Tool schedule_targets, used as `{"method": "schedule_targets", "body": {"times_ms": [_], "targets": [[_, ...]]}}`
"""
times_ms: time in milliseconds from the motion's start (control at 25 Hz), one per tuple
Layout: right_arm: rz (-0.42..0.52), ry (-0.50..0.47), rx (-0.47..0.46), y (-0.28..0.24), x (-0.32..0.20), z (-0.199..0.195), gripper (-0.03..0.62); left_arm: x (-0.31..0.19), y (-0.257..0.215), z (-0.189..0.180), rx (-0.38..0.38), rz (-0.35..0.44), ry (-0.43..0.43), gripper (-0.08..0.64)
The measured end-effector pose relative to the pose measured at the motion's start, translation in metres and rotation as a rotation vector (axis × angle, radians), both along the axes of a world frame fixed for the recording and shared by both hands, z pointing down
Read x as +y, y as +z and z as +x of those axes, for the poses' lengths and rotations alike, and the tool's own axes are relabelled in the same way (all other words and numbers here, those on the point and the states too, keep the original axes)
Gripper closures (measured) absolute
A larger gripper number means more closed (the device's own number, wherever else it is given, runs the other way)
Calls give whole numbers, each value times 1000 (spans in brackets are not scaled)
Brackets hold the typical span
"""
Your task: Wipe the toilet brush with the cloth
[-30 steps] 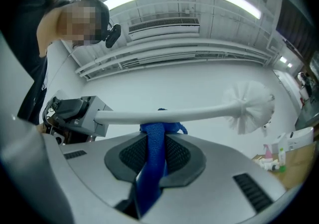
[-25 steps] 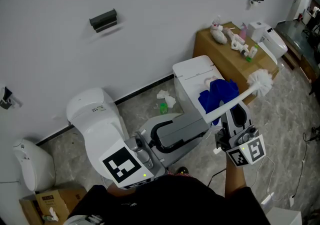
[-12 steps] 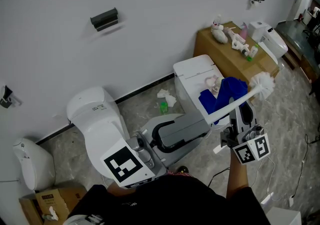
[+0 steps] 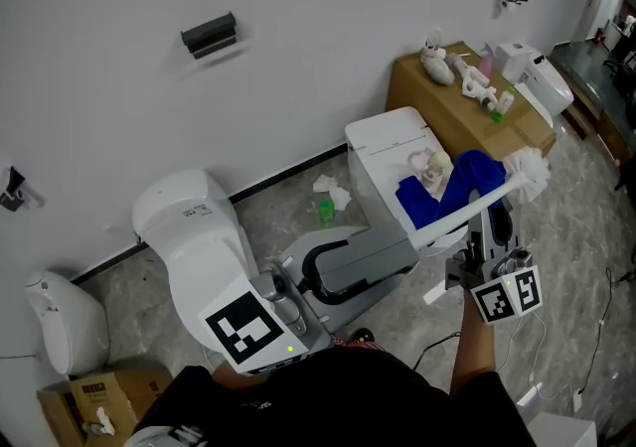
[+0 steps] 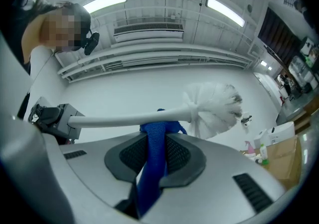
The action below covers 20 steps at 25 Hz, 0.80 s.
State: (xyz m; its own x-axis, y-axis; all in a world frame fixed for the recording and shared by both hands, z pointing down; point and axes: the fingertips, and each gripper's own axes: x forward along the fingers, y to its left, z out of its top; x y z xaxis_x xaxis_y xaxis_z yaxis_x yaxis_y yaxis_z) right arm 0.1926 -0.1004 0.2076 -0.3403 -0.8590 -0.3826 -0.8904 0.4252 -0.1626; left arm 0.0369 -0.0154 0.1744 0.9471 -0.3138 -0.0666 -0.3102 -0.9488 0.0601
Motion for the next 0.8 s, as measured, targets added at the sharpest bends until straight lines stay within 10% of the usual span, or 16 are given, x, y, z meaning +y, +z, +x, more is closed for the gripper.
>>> {"method": "schedule_targets", "body": {"times_ms": [800], "targets": [[-72,-15,-79,16,-14,2,522,-12,0,-2,-2,16,-17,379]]}}
